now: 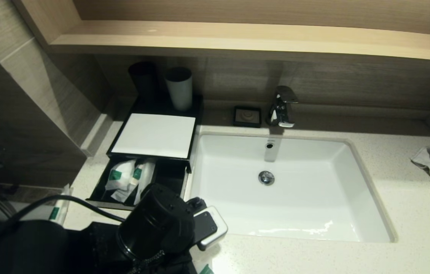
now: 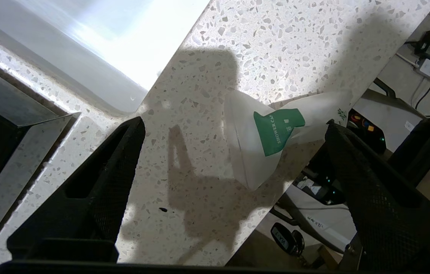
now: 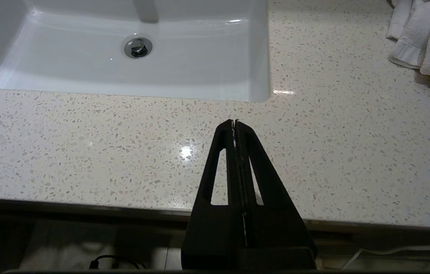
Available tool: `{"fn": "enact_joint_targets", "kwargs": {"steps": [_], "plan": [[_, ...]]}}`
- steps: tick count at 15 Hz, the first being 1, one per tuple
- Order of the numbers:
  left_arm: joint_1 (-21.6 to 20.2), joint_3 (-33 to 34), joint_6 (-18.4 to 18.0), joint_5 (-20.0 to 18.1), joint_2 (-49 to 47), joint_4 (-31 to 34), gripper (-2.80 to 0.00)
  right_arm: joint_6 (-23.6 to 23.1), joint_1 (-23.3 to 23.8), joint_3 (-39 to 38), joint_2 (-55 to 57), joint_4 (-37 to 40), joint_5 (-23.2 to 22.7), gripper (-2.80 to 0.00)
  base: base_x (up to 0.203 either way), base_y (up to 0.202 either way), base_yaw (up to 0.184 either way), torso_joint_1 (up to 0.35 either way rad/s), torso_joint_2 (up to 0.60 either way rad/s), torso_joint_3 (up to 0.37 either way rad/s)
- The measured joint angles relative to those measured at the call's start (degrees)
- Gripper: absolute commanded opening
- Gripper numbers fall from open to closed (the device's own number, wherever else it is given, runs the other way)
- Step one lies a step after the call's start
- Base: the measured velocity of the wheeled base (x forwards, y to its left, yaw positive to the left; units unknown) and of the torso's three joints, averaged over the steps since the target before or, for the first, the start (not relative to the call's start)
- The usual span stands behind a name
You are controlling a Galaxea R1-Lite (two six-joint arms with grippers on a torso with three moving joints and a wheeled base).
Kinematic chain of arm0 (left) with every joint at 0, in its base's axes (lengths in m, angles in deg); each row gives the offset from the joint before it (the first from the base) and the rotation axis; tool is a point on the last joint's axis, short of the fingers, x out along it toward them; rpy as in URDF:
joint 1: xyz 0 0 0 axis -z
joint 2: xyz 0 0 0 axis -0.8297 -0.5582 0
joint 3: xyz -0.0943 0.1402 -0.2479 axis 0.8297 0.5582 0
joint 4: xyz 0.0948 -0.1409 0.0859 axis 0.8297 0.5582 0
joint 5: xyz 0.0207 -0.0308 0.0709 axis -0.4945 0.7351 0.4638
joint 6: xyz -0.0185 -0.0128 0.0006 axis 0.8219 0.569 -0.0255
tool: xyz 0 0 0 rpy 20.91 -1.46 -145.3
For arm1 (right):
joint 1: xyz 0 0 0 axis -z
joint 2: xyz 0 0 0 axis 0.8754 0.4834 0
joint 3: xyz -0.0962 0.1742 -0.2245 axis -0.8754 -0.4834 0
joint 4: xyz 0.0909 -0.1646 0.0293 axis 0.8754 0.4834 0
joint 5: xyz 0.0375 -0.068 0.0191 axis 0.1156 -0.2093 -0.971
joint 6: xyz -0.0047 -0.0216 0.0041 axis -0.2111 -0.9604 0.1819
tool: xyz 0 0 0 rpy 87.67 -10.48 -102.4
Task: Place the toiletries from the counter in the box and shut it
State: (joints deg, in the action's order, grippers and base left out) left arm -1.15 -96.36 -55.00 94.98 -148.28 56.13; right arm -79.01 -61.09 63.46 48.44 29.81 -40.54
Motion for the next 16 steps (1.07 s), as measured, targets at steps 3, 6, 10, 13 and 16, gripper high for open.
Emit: {"fn": "enact_joint_targets", "kwargs": {"steps": [3, 6, 10, 13, 16], "plan": [[1.0, -0.4, -0.1, 0.1, -0.7, -0.1, 0.00, 0.0, 0.0, 0.0, 0.0, 0.0, 0.0, -2.80, 0.000, 0.000, 0.000, 0.000, 0.00, 0.000], [1.3, -0.5, -0.6, 0.2, -1.2, 0.0, 0.00, 0.0, 0.0, 0.0, 0.0, 0.0, 0.0, -2.80, 0.000, 0.000, 0.000, 0.000, 0.00, 0.000], [1.4, -0.4, -2.7, 0.3, -1.7, 0.0, 0.00, 0.0, 0.0, 0.0, 0.0, 0.0, 0.0, -2.80, 0.000, 0.000, 0.000, 0.000, 0.00, 0.000], [1.4, -0.4, -3.7, 0.4, -2.4, 0.0, 0.00, 0.0, 0.0, 0.0, 0.0, 0.0, 0.0, -2.80, 0.000, 0.000, 0.000, 0.000, 0.00, 0.000], [1.4, -1.0, -4.3, 0.5, -3.2, -0.4, 0.00, 0.0, 0.0, 0.0, 0.0, 0.0, 0.0, -2.80, 0.000, 0.000, 0.000, 0.000, 0.00, 0.000]]}}
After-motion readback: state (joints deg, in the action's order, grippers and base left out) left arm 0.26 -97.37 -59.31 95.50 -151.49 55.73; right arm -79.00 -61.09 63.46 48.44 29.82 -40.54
